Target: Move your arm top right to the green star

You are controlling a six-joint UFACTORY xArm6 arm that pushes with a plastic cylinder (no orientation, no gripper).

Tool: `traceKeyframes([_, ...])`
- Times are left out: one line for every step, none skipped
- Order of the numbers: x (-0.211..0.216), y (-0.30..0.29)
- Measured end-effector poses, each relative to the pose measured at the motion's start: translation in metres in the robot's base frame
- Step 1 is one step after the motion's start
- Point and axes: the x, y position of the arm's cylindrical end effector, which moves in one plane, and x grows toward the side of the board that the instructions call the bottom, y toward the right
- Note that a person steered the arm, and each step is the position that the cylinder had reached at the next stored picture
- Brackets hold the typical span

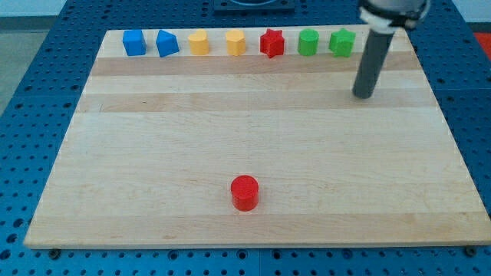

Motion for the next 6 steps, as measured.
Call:
traceKeyframes([-0.036,0.038])
traceKeyframes([-0.076,0.057])
traceKeyframes([-0.114,0.058])
traceKeyframes([-0.15,0.048])
traceKeyframes([-0.158,0.019])
traceKeyframes([-0.157,-0.005])
